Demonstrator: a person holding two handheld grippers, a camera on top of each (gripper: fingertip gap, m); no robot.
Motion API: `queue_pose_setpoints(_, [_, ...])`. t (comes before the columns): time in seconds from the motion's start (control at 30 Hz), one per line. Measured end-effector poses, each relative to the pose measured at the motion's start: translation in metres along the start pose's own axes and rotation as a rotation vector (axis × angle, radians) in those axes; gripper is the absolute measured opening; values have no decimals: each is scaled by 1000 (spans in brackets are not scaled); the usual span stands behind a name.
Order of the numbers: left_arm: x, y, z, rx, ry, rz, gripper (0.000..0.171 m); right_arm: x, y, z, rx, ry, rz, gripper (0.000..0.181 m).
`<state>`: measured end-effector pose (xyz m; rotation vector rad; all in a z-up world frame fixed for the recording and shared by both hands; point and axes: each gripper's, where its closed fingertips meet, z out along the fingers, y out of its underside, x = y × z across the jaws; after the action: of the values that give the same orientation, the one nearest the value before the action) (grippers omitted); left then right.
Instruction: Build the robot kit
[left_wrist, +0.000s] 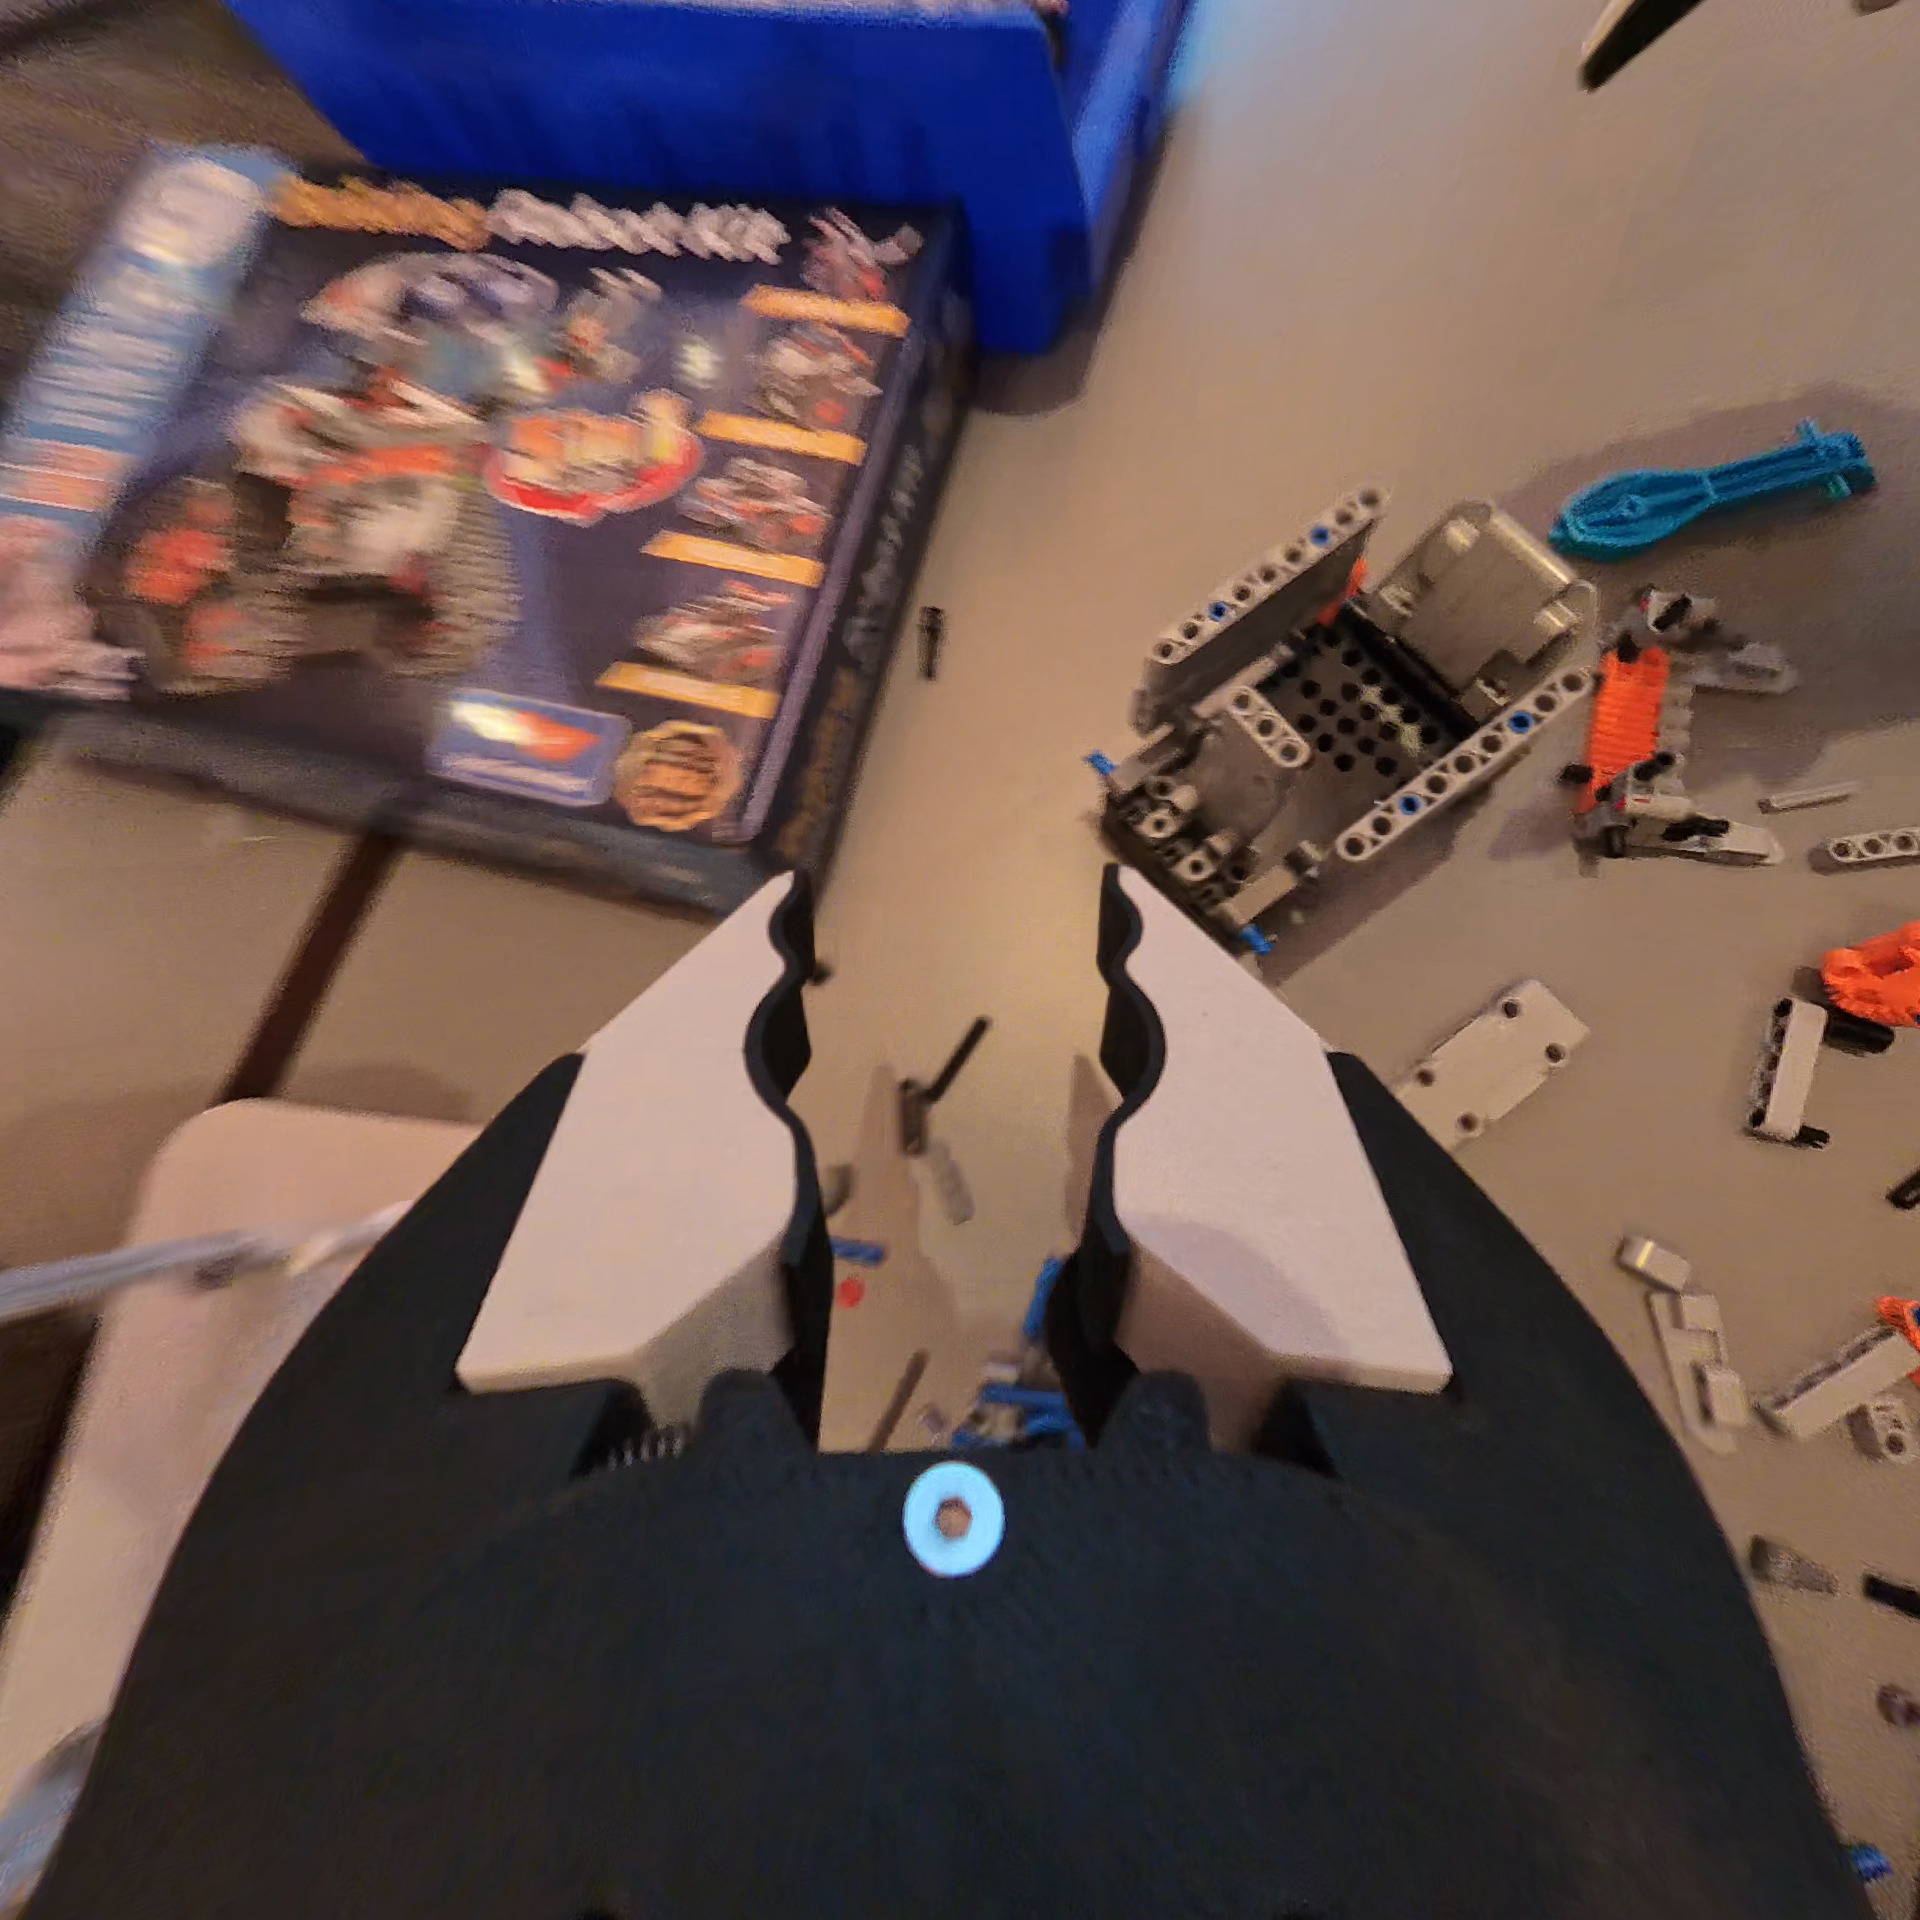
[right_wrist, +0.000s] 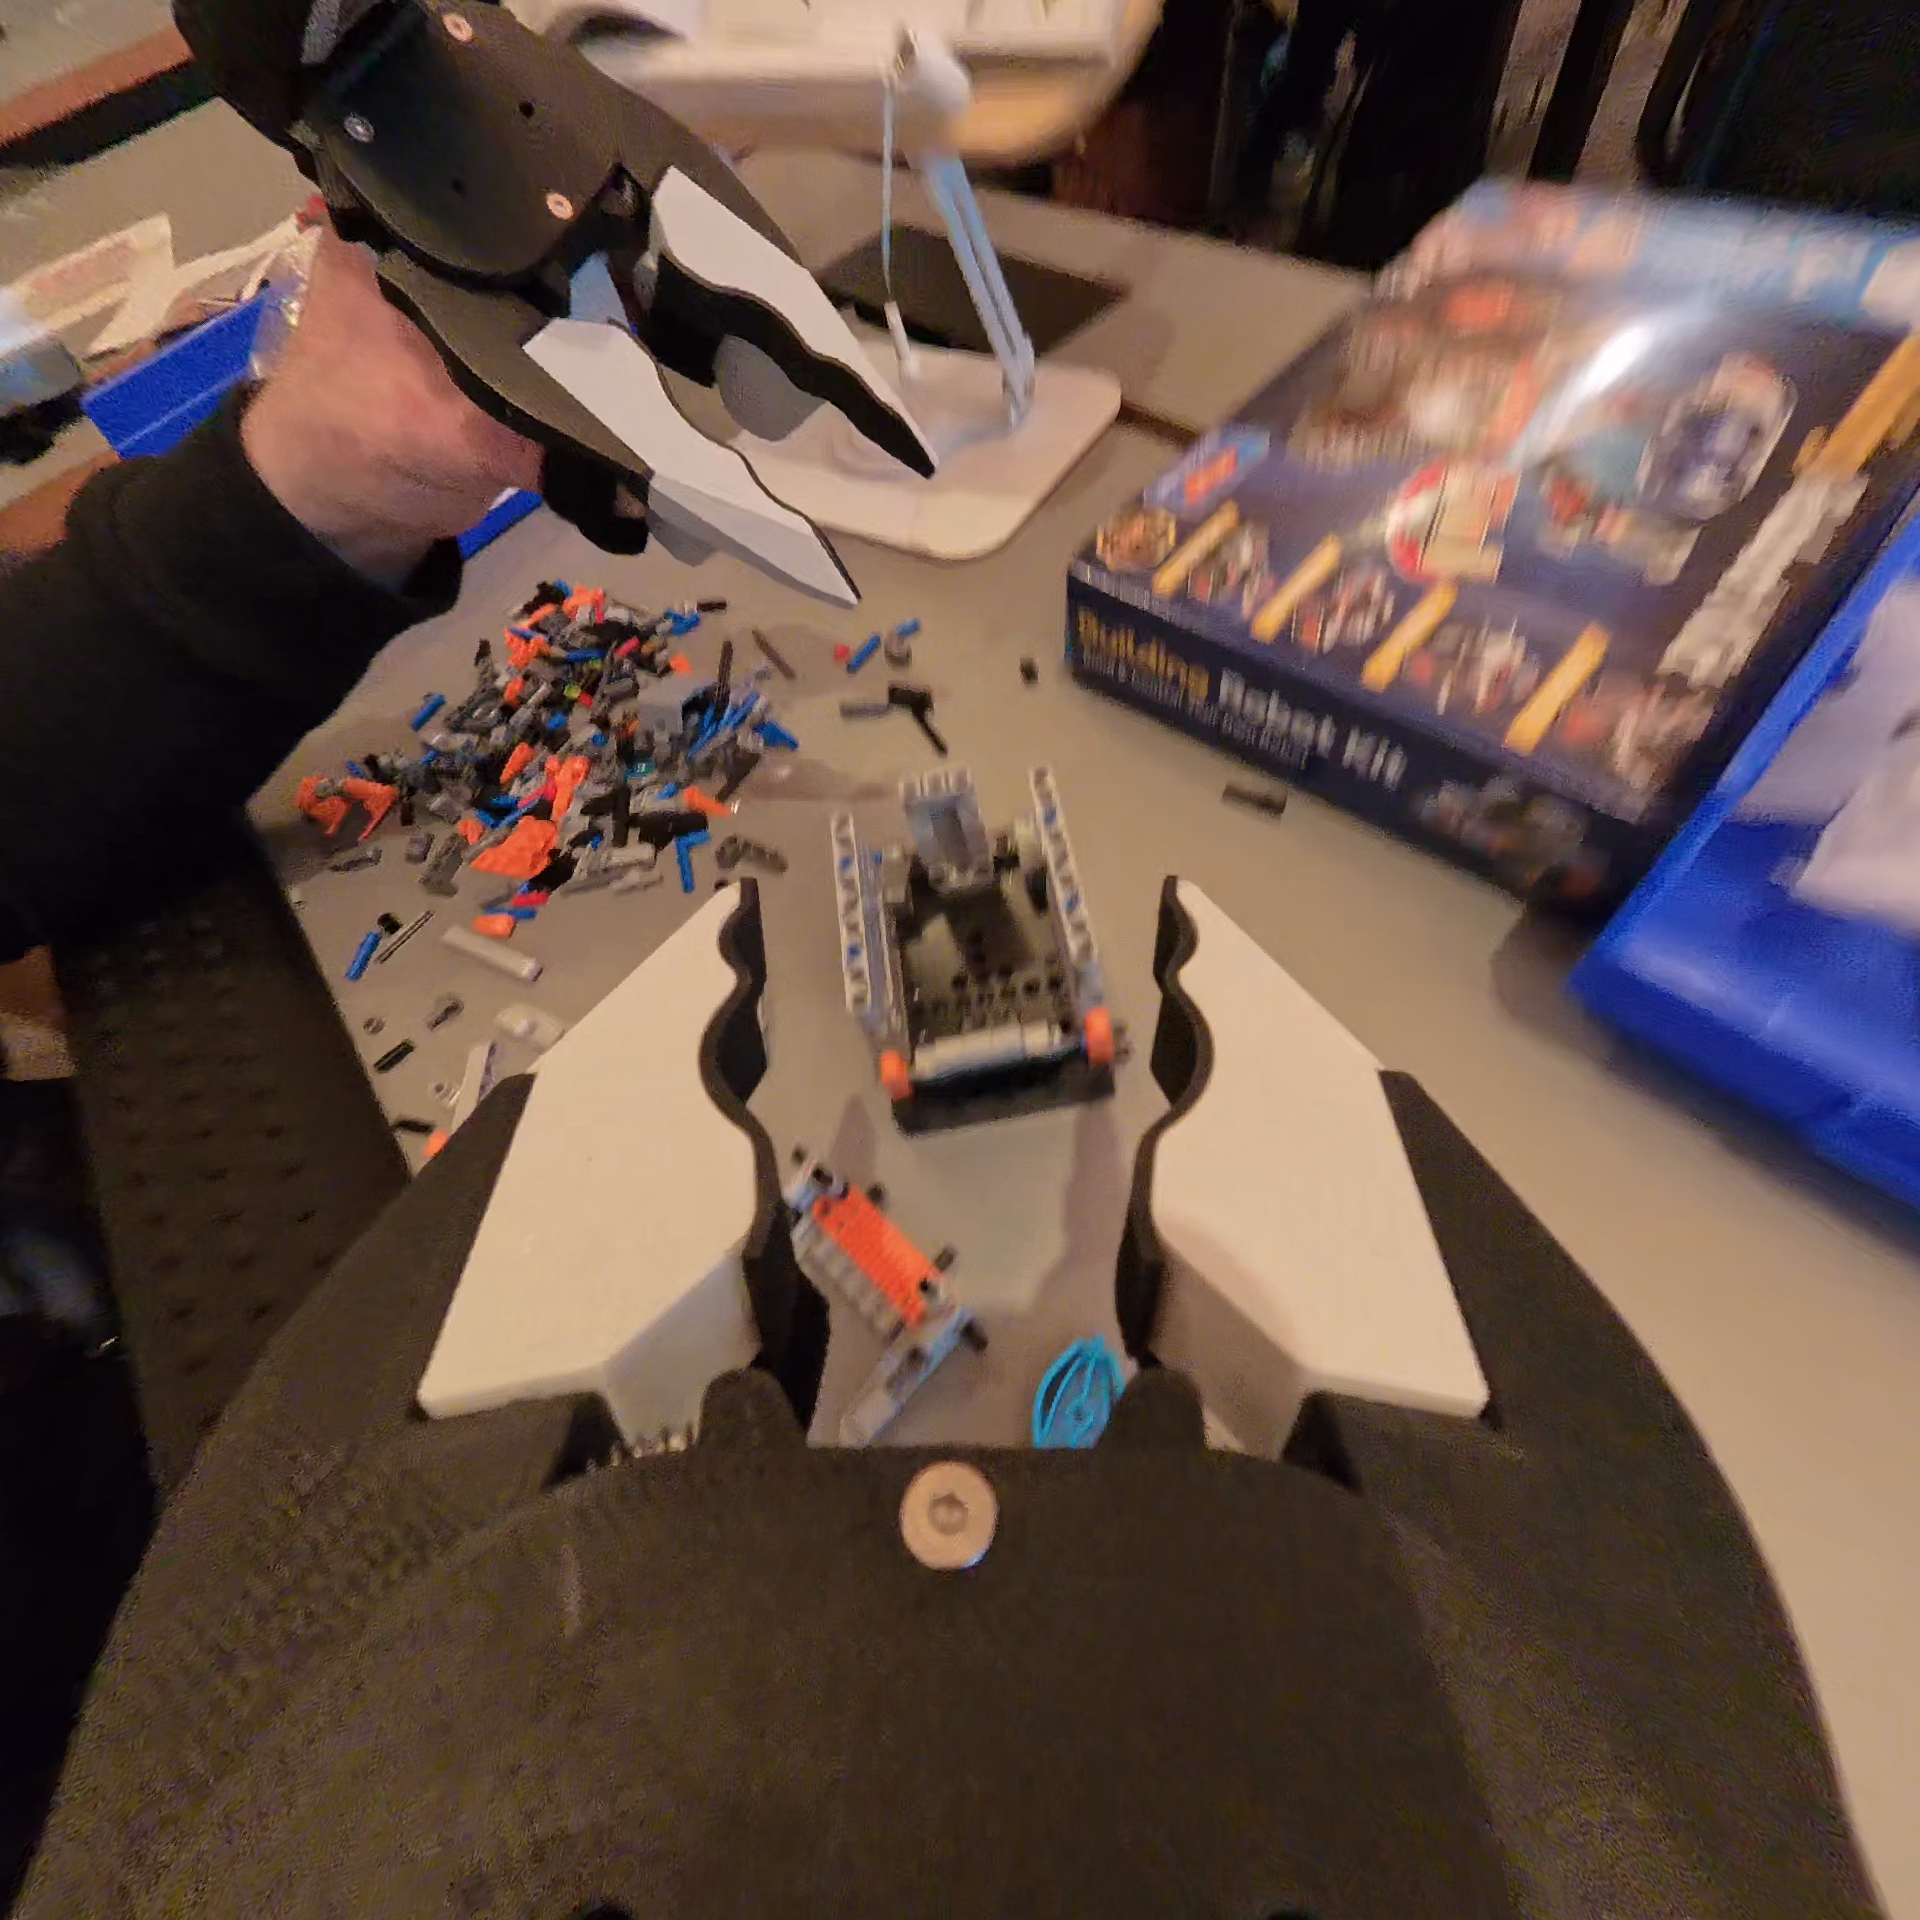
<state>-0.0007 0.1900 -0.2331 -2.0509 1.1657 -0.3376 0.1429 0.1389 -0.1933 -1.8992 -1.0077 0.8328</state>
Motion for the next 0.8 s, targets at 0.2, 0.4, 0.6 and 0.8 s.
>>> queue_pose_setpoints(0.2, [-92,-9,-116,167,-317,-73,55,-18,-114,64,12,45,-289,83])
queue_pose_setpoints(0.4, [-167,45,-173,227,-508,-248,58,-9,-198,183,28,39,-442,93])
queue_pose_setpoints(0.6, [-186,67,-166,225,-503,-309,61,21,-250,257,64,111,-526,108])
queue_pose_setpoints(0.8, [-185,66,-168,288,-449,-339,59,40,-254,282,52,143,-550,94])
